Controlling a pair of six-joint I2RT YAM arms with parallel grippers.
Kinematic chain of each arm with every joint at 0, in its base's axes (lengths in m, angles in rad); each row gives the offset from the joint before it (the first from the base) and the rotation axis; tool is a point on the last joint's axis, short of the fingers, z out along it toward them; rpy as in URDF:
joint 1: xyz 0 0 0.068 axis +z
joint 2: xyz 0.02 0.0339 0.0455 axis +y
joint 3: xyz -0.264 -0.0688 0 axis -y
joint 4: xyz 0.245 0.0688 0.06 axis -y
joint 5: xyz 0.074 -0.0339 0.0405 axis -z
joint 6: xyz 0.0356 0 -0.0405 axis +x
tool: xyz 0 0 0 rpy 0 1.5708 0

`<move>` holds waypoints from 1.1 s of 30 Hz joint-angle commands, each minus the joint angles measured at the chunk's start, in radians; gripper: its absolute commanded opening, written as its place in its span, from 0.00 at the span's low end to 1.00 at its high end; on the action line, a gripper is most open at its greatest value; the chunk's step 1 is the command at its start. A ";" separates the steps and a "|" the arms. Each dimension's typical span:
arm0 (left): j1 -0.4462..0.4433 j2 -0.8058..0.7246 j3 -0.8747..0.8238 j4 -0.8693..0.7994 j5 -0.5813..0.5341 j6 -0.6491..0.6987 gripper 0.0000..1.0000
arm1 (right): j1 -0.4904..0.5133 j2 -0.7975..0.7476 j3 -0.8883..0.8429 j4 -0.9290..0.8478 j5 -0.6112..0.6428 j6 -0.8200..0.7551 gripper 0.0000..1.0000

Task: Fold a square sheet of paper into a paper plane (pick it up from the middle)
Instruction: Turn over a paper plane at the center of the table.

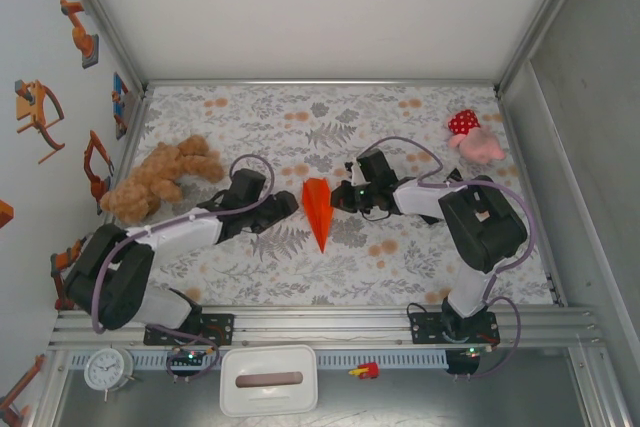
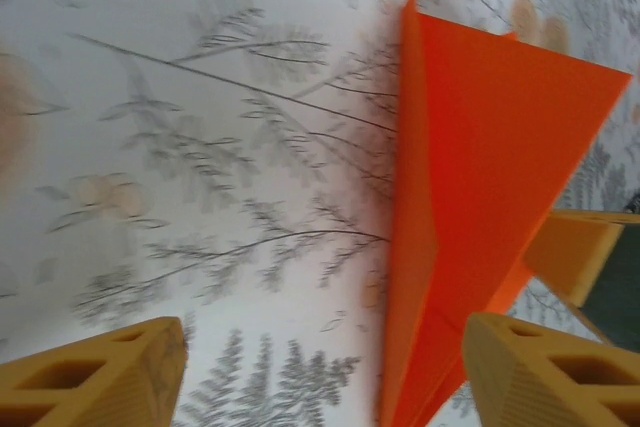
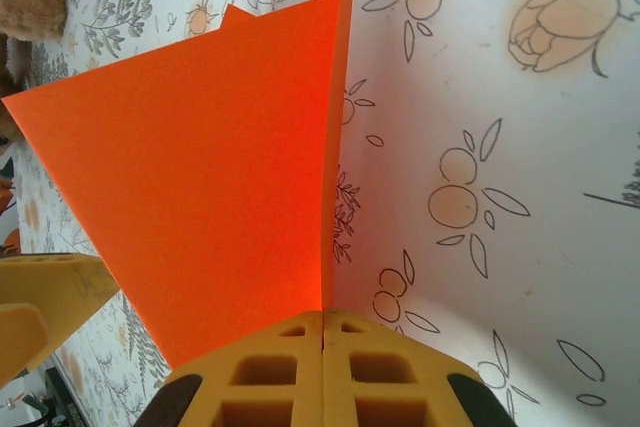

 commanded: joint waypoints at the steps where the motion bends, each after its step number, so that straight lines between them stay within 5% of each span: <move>1: -0.021 0.061 0.064 0.034 0.040 0.019 0.64 | -0.007 0.008 -0.015 0.033 -0.012 0.011 0.00; 12: -0.037 0.258 0.222 -0.054 0.070 0.023 0.35 | -0.008 0.007 -0.013 0.030 -0.010 0.012 0.00; 21: -0.036 0.271 0.268 -0.113 0.019 0.057 0.03 | -0.028 -0.026 -0.015 0.019 0.006 0.014 0.00; 33: -0.033 0.215 0.232 -0.099 -0.056 0.059 0.02 | -0.068 -0.057 -0.052 0.003 0.067 0.030 0.00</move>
